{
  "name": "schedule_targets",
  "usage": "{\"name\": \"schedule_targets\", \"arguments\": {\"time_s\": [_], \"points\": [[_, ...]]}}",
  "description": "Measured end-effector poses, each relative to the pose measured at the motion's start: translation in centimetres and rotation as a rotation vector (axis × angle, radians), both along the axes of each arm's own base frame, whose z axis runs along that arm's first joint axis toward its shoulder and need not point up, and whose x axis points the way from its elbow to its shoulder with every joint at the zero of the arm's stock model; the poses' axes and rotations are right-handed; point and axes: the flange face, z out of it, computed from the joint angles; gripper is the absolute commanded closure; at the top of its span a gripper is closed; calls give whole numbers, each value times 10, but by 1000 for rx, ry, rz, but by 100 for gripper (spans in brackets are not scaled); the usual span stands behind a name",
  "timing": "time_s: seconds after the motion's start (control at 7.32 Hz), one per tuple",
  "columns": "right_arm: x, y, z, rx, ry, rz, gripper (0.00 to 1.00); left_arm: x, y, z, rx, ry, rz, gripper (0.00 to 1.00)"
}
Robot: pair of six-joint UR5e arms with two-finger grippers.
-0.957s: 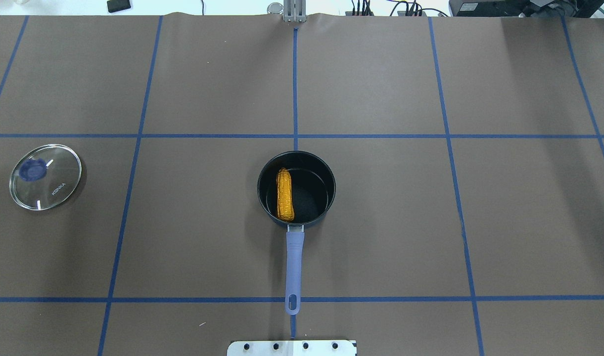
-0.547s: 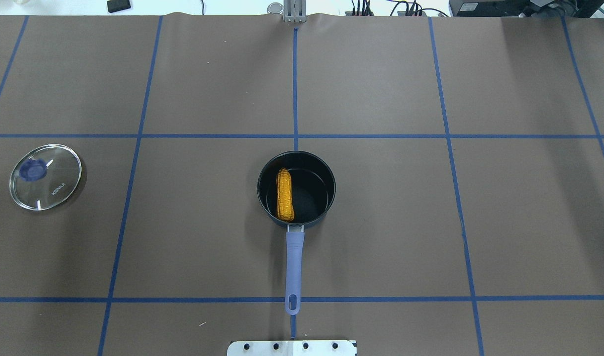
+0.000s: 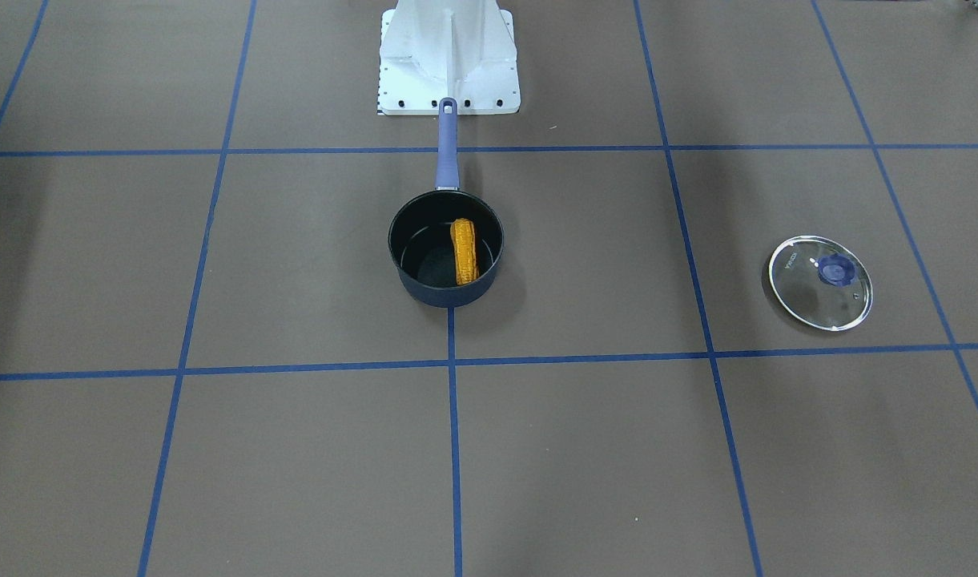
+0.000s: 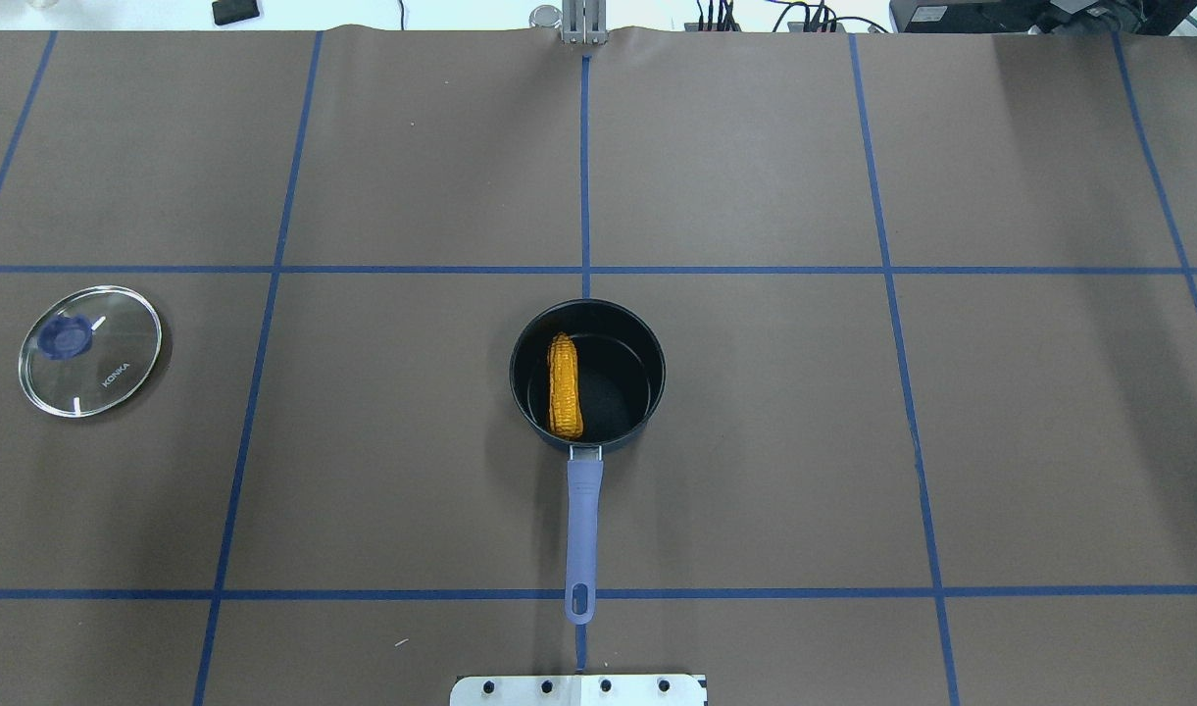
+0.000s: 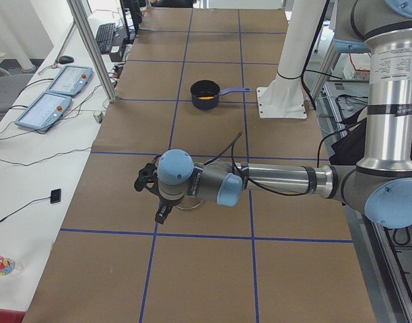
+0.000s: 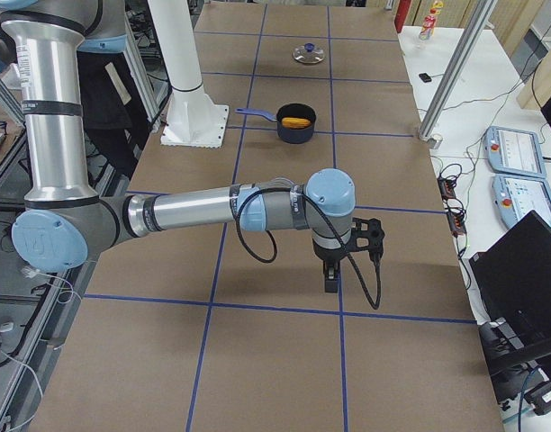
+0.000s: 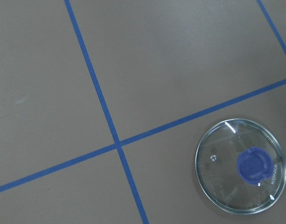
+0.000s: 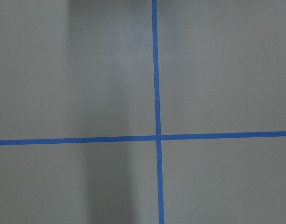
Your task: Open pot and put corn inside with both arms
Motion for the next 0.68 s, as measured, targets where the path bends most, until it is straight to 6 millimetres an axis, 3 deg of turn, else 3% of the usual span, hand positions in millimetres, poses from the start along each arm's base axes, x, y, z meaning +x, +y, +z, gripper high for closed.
{"name": "schedule_targets", "arguments": {"time_s": [0.68], "points": [[-1,-1,3,-6,0,-1,0,0,10,-2,-7,-1,-1,2]]}}
